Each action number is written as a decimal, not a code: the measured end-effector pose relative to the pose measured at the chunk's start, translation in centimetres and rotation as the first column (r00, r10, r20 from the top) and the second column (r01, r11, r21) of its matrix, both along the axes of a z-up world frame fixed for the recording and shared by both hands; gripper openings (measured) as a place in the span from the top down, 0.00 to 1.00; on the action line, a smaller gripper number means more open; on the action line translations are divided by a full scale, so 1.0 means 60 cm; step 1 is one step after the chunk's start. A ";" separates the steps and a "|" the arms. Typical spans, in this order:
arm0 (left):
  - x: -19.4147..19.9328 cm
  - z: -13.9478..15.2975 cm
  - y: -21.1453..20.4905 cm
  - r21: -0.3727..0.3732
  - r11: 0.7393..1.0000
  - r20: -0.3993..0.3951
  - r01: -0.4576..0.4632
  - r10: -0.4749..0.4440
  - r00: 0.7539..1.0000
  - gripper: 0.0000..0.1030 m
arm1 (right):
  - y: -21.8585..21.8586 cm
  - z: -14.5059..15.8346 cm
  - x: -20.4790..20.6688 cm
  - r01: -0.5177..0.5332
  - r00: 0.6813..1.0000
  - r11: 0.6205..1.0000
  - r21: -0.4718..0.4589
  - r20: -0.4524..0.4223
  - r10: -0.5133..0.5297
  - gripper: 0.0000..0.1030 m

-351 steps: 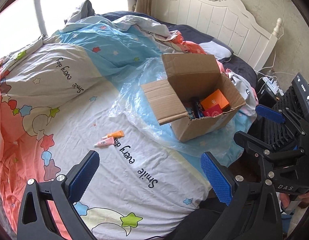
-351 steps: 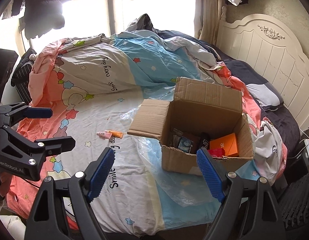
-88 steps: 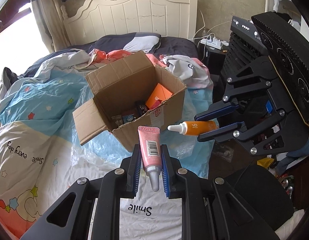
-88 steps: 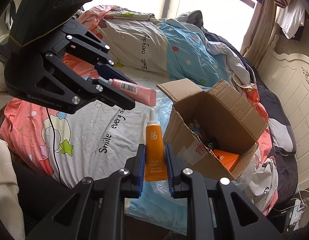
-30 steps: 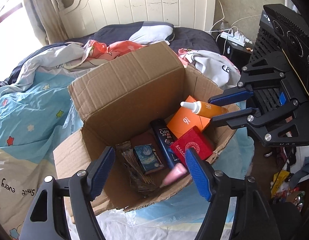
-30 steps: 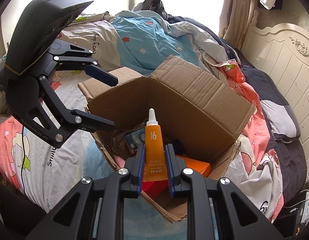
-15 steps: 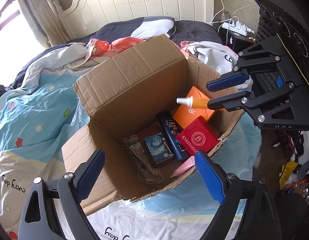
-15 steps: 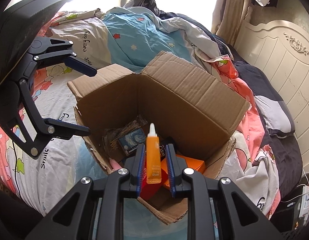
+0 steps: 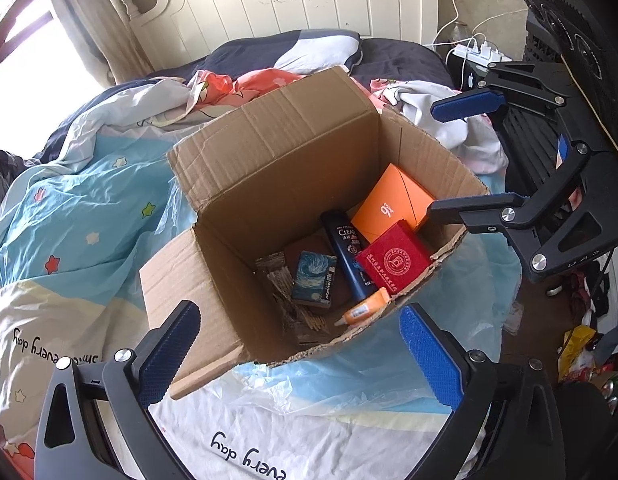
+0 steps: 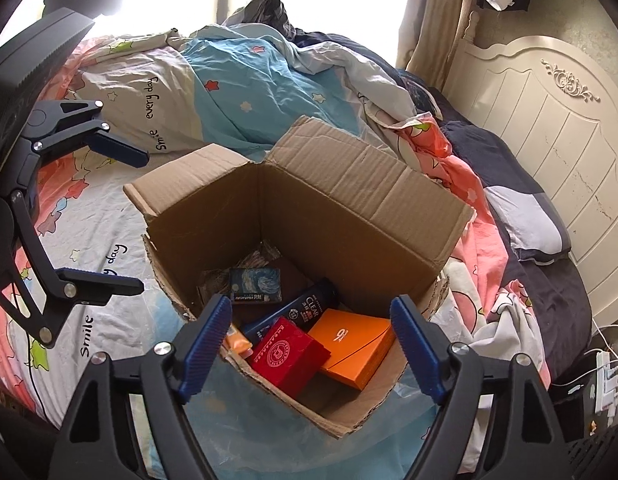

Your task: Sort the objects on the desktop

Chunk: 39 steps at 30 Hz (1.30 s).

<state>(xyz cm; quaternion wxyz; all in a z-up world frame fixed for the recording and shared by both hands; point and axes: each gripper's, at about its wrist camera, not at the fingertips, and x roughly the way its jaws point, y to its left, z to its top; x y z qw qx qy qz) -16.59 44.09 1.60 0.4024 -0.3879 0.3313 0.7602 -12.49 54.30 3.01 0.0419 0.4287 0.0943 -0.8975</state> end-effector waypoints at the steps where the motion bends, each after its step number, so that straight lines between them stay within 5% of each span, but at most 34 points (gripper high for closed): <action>1: 0.003 0.000 -0.003 -0.007 1.000 -0.001 -0.003 0.003 1.000 0.00 | -0.002 0.000 0.002 0.002 1.000 1.000 0.000 0.003 -0.002 0.23; 21: 0.040 0.034 -0.098 0.005 0.978 0.056 -0.209 0.208 0.976 0.00 | -0.069 0.012 0.044 0.046 0.997 0.997 -0.064 0.072 -0.041 0.20; 30: 0.096 0.054 -0.148 0.002 0.973 0.050 -0.232 0.232 0.972 0.00 | -0.117 0.028 0.074 0.020 0.998 0.997 -0.073 0.066 -0.015 0.20; 39: 0.118 0.056 -0.222 0.007 0.939 0.078 -0.345 0.343 0.936 0.00 | -0.169 0.027 0.095 0.001 0.998 0.997 -0.078 0.070 0.004 0.20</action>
